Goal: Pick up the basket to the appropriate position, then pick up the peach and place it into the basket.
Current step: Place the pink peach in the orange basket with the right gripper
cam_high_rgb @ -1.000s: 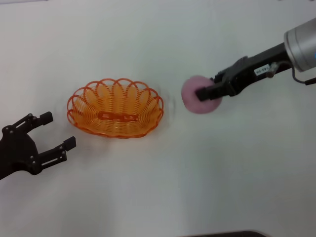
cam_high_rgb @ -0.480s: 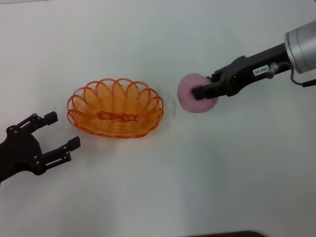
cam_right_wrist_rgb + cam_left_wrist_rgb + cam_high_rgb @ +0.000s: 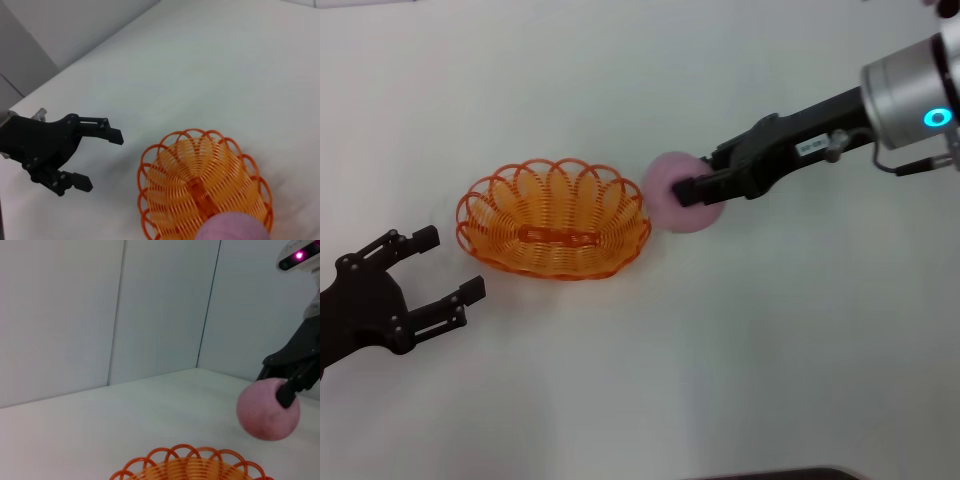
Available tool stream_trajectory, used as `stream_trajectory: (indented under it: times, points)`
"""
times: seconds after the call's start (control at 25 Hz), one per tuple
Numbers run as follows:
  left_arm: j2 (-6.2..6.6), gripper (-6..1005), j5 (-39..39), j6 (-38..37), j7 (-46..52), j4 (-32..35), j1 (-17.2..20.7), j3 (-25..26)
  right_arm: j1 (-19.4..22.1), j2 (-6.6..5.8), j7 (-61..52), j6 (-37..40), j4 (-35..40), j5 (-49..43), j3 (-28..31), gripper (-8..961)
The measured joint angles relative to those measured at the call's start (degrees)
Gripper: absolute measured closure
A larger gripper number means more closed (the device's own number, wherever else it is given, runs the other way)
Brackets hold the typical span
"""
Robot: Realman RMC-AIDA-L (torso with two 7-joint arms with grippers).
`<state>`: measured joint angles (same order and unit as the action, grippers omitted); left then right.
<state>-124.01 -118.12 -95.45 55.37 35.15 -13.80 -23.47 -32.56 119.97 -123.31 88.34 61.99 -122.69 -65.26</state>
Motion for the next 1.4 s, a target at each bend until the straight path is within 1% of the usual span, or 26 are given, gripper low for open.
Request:
stream_trajectory:
  times: [0.04,0.36,0.4,0.52,0.72,0.92,1.08,1.2,1.4]
  points:
    - [0.0,137,0.0,0.0,0.0,-0.02,0.0,0.01,0.0,0.0,0.0,0.0,0.0,0.0,0.0,572]
    - [0.04,137,0.0,0.01,0.0,-0.52,-0.13,0.58,-2.68,0.09,0.61,-5.24,-3.16,2.52,-6.61,572]
    - [0.06,137,0.0,0.02,0.0,-0.53,-0.13,0.63,-2.95,0.14,0.8,-6.91,-3.49,3.37,-8.36,572]
    - [0.07,137,0.02,0.05,0.0,-0.53,-0.16,0.66,-3.32,0.18,0.81,-8.89,-4.15,4.02,-9.83,572]
    - [0.09,137,0.06,0.08,0.0,-0.53,-0.17,0.7,-4.65,0.2,2.12,-13.09,-7.54,6.0,-13.1,572]
    - [0.09,138,0.37,0.05,0.0,-0.53,-0.01,0.71,-4.72,0.26,3.57,-18.55,-9.78,8.53,-16.57,572]
    - [0.04,138,0.57,0.03,0.0,-0.58,0.07,0.71,-5.53,0.33,4.64,-22.19,-11.95,9.45,-19.01,571]
    - [0.03,138,0.6,0.01,0.0,-0.9,0.07,0.71,-5.75,0.36,5.32,-23.54,-12.62,10.33,-20.1,571]
    - [0.09,138,0.69,0.0,0.0,-1.15,-0.03,0.7,-5.55,0.35,5.97,-24.06,-12.83,10.79,-20.23,571]
